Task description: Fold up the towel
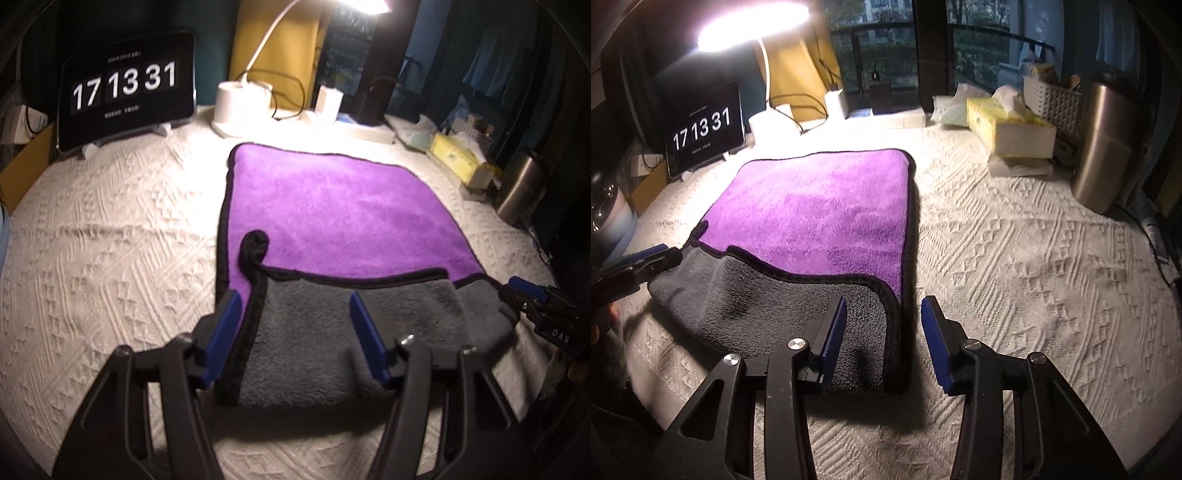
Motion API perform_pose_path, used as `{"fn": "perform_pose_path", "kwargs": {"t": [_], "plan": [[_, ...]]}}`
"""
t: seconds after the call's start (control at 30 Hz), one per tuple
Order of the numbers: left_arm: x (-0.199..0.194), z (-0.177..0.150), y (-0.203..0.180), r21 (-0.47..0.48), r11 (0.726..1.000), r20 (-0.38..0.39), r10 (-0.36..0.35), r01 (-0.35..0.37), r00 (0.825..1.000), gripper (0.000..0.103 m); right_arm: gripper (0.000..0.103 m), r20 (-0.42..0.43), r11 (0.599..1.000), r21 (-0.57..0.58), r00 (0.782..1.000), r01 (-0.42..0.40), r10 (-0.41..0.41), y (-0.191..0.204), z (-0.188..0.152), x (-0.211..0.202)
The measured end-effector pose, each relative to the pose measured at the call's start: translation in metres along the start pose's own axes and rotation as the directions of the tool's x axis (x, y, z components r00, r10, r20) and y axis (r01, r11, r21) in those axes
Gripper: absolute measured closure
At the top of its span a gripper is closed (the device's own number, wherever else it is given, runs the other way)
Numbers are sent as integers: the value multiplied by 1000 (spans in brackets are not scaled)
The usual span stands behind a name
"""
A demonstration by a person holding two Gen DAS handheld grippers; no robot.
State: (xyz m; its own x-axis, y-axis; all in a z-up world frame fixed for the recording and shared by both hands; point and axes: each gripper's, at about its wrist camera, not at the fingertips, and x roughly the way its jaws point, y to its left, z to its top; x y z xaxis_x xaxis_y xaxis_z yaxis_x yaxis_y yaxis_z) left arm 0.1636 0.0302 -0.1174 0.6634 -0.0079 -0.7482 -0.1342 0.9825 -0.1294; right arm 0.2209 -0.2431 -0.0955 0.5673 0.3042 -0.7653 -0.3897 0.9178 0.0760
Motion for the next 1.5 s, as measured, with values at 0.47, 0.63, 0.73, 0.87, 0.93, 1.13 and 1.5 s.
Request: {"fn": "perform_pose_path", "kwargs": {"t": [0.47,0.63,0.73,0.87,0.93,1.13,1.5], "plan": [[17,1,7,-14,999,-53,35,-36,998,67,73,-41,1000,-6,999,-12,12,2,0,18],[15,0,4,-2,999,-46,39,-39,998,85,89,-29,1000,-17,1000,4,-5,3,0,16],[13,-1,0,12,999,-44,44,-44,998,93,93,-14,999,-22,1000,23,-24,2,0,11],[9,-2,-1,5,999,-33,43,-43,999,97,94,12,998,-36,999,46,-46,4,0,3],[6,-2,-1,1,999,-23,39,-39,999,97,94,34,997,-42,997,65,-64,4,1,-2],[-6,-1,-4,-2,1000,9,26,-26,1000,97,95,89,995,-52,993,88,-83,8,3,-17],[-29,4,-11,10,1000,79,-3,2,997,98,98,154,993,-63,984,96,-85,16,6,-37]]}}
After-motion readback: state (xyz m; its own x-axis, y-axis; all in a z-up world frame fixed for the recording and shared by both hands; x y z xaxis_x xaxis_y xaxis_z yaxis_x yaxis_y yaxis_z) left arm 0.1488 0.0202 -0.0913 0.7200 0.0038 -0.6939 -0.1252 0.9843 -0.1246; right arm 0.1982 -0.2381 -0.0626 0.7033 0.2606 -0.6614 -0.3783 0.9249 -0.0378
